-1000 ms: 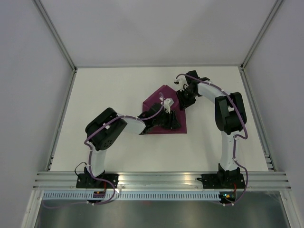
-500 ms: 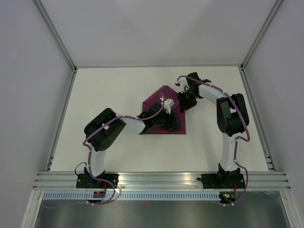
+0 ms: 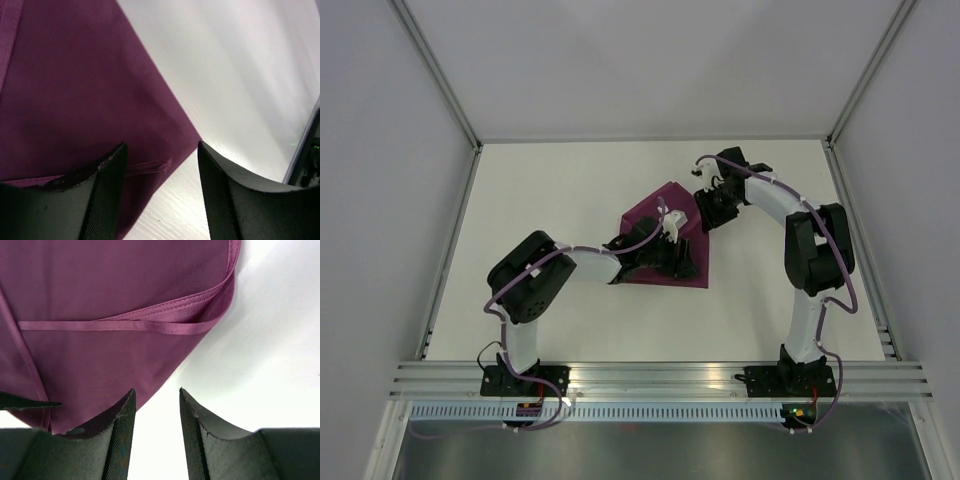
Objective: Fold the napkin, place the utensils inside, and roll it up
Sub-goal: Fold the napkin at the center of the board.
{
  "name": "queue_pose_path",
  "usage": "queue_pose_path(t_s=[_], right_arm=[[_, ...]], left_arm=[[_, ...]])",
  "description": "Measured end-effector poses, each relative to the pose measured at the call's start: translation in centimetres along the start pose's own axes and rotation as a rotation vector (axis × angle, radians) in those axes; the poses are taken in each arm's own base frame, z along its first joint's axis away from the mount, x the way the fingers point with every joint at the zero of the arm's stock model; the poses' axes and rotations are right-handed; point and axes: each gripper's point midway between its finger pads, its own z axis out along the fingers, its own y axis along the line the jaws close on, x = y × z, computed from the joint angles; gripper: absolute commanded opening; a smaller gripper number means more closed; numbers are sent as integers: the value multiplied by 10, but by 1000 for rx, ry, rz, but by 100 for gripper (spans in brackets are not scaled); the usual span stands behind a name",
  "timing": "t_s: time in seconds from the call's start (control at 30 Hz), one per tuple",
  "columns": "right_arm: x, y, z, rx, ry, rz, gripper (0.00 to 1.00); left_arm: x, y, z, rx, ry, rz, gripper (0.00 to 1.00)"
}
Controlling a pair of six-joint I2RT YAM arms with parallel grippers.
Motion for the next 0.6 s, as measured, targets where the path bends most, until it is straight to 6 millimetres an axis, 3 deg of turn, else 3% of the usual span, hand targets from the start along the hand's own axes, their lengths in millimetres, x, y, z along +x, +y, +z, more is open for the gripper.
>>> queue_pose_path(t_s=[0.13, 0.3, 0.4, 0.47, 0.53, 0.6], right_arm=[[-9, 2, -20, 10, -50, -34, 49], [-19, 7, -58, 23, -155, -106, 51], [-20, 11, -79, 23, -222, -178, 52], [-17, 17, -89, 15, -252, -238, 53], [-15, 24, -93, 4, -279, -322, 55], [-9, 35, -90, -9, -281, -394, 56]], left_arm=[[-23, -17, -15, 24, -47, 31, 65], [-79, -51, -54, 43, -193, 77, 67], [-122, -59, -99, -39, -334, 74, 68], [-155, -58, -143, -100, -459, 40, 69], [-183, -45, -193, -174, -591, -8, 69], [-198, -31, -238, -245, -712, -51, 69]])
